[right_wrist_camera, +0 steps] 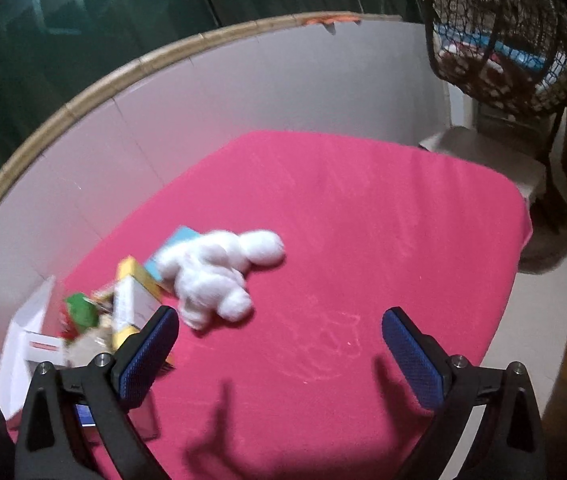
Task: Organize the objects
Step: 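Move the left tool toward the pile of medicine boxes while the right tool follows, then grasp the white-blue nasal drop box with left tool while right grasps blue barcode box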
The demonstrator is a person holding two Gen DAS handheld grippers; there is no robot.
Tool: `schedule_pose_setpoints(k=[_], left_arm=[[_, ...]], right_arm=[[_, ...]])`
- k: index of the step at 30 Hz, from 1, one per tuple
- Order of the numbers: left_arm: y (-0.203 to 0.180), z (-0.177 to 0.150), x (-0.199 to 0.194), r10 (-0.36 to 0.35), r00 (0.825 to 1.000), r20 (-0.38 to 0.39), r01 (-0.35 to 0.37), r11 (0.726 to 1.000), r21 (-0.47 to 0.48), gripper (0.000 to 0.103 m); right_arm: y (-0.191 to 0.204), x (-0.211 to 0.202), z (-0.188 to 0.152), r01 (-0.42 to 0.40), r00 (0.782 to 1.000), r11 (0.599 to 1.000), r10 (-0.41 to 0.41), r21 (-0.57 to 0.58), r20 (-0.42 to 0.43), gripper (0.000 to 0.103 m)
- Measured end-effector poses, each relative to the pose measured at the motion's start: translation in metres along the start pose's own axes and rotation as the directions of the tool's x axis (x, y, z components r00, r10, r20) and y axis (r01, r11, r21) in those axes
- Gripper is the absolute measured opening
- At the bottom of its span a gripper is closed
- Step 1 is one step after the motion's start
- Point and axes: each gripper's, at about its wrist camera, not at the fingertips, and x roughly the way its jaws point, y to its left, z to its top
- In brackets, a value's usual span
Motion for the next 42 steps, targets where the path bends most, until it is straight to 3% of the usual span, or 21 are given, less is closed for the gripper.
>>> schedule_pose_setpoints(k=[3, 4, 7, 9, 12, 14, 20, 26, 29, 35, 37, 40, 42], left_arm=[[0.005, -0.008, -0.053, 0.038, 0.993, 0.109, -0.038, 0.999, 0.005, 0.103], [0.01, 0.013, -0.048, 0.064, 0.988, 0.143, -0.064, 0.998, -0.008, 0.103], [0.039, -0.002, -0.094, 0.137, 0.969, 0.204, -0.121, 0.989, -0.086, 0.103], [0.059, -0.011, -0.106, 0.184, 0.963, 0.195, -0.165, 0.98, -0.109, 0.103], [0.085, -0.021, -0.093, 0.278, 0.953, 0.12, -0.262, 0.956, -0.136, 0.103], [0.103, -0.032, -0.094, 0.29, 0.953, 0.091, -0.275, 0.949, -0.153, 0.103], [0.124, -0.034, -0.072, 0.197, 0.98, 0.023, -0.191, 0.969, -0.155, 0.103], [0.119, -0.023, -0.069, 0.132, 0.989, 0.059, -0.126, 0.987, -0.099, 0.103], [0.118, -0.017, -0.054, 0.098, 0.995, 0.036, -0.096, 0.993, -0.068, 0.103], [0.123, -0.013, -0.029, 0.054, 0.998, -0.01, -0.055, 0.996, -0.076, 0.103], [0.124, -0.013, -0.025, 0.024, 0.999, -0.021, -0.025, 0.997, -0.076, 0.103], [0.121, -0.014, -0.018, 0.017, 0.999, -0.041, -0.018, 1.0, -0.022, 0.101], [0.118, -0.015, -0.015, 0.033, 0.998, -0.056, -0.032, 0.999, 0.03, 0.093]], right_arm=[[0.003, -0.012, 0.011, -0.048, 0.998, 0.998, 0.049, -0.03, 0.038, 0.103], [0.007, -0.017, 0.01, -0.065, 0.997, 0.997, 0.067, -0.042, 0.044, 0.103], [0.019, -0.024, 0.008, -0.136, 0.99, 0.987, 0.139, -0.084, 0.035, 0.103], [0.034, -0.023, 0.002, -0.197, 0.98, 0.971, 0.198, -0.132, -0.005, 0.103], [0.055, -0.019, -0.015, -0.242, 0.97, 0.948, 0.232, -0.205, -0.07, 0.103], [0.071, -0.014, -0.028, -0.278, 0.959, 0.929, 0.254, -0.245, -0.125, 0.103], [0.116, 0.005, -0.065, -0.324, 0.937, 0.888, 0.252, -0.327, -0.242, 0.103], [0.141, 0.012, -0.08, -0.311, 0.94, 0.873, 0.224, -0.376, -0.258, 0.103], [0.15, 0.02, -0.083, -0.261, 0.954, 0.877, 0.169, -0.403, -0.249, 0.103], [0.128, 0.036, -0.08, -0.225, 0.95, 0.92, 0.134, -0.322, -0.282, 0.102], [0.115, 0.037, -0.076, -0.216, 0.952, 0.93, 0.131, -0.299, -0.277, 0.093], [0.099, 0.036, -0.072, -0.216, 0.953, 0.931, 0.136, -0.295, -0.27, 0.089], [0.094, 0.036, -0.072, -0.233, 0.95, 0.926, 0.151, -0.298, -0.273, 0.089]])
